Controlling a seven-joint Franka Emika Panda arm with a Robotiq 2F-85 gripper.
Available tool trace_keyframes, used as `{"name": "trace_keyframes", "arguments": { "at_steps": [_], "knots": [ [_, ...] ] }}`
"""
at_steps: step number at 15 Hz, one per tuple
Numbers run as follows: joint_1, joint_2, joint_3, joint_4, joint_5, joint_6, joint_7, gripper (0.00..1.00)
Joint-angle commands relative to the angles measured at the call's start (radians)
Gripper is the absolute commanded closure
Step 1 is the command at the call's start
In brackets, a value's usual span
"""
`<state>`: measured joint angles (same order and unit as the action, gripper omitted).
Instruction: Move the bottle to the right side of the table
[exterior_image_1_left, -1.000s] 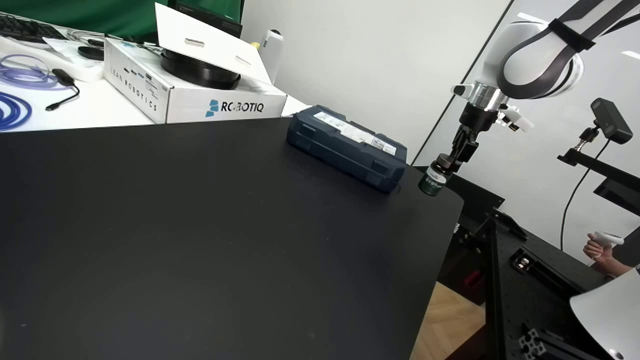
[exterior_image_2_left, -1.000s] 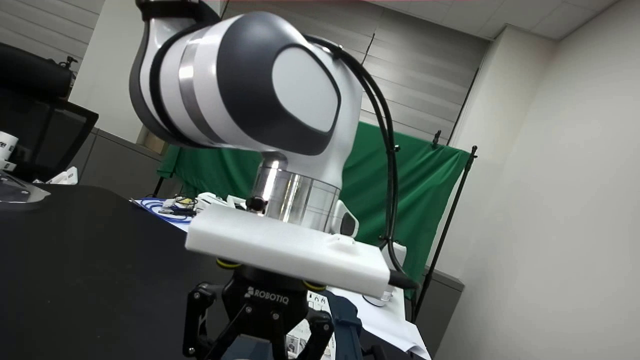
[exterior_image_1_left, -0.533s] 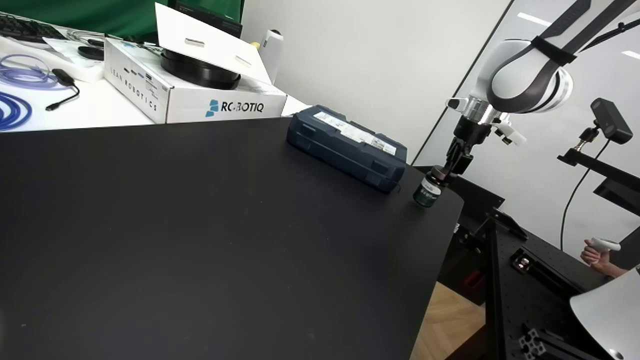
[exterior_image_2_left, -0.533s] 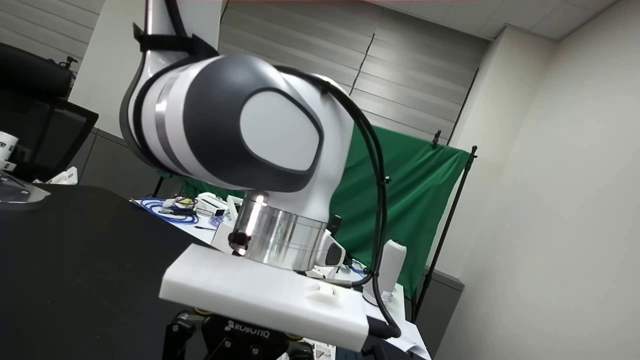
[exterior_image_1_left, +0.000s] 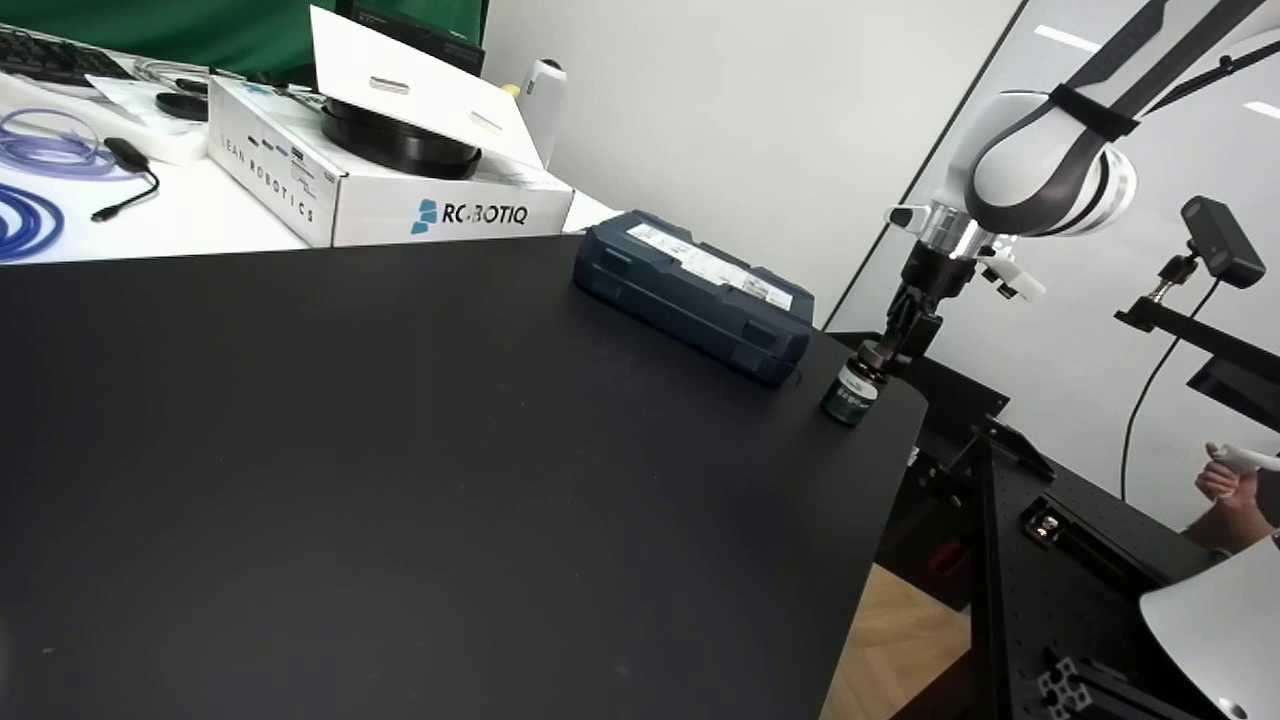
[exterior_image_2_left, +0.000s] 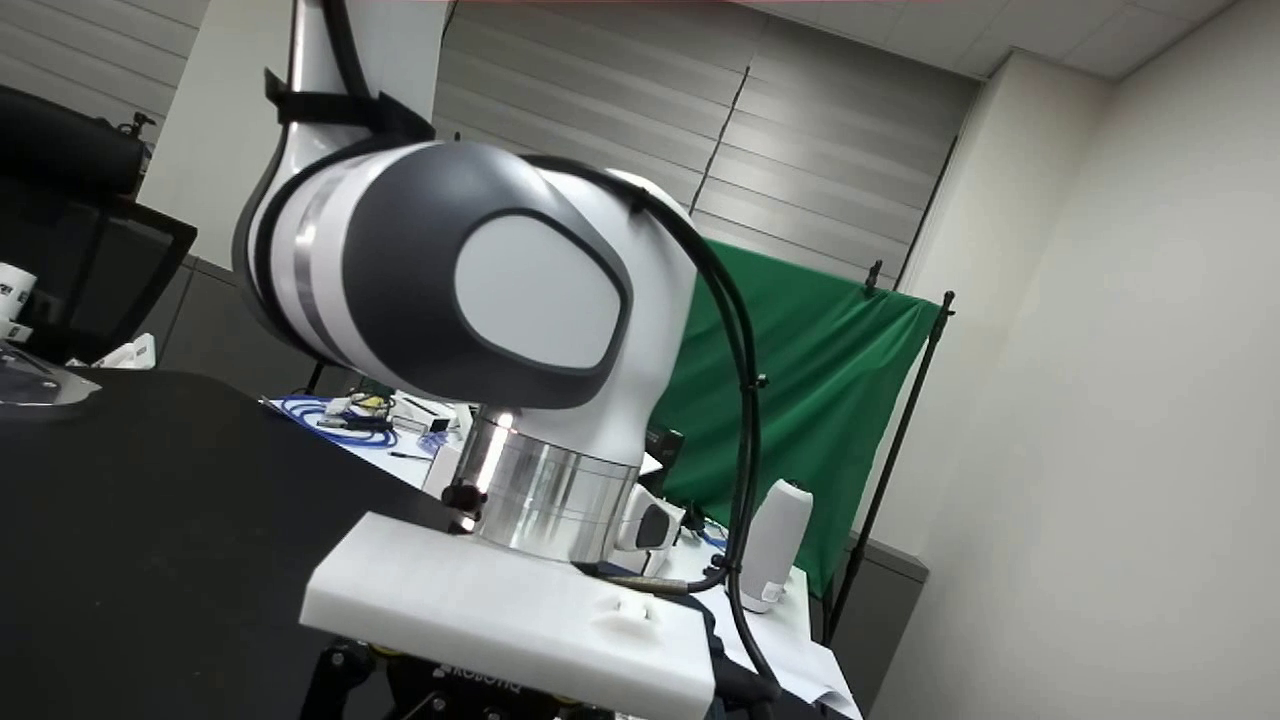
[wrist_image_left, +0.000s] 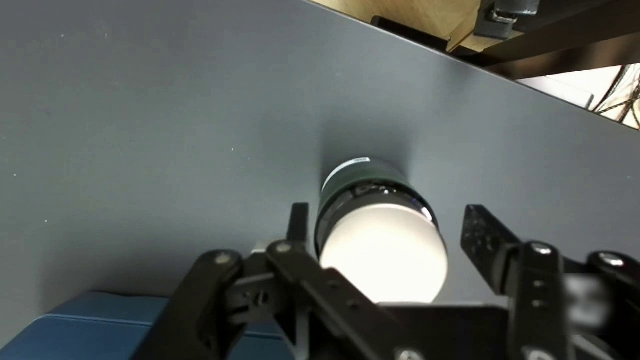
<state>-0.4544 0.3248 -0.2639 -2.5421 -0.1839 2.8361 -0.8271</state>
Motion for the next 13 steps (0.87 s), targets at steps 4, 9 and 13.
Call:
{"name": "trace_keyframes", "arguments": {
  "at_steps": [4,9,13],
  "knots": [
    [0.018,-0.232,-0.006,-0.098,-0.011,-0.045,-0.01,0.0],
    [0.066,-0.28,-0.028,-0.111,-0.047,-0.059,0.006,0.0],
    [0.077,-0.297,-0.036,-0.123,-0.052,-0.065,0.006,0.0]
  ]
}}
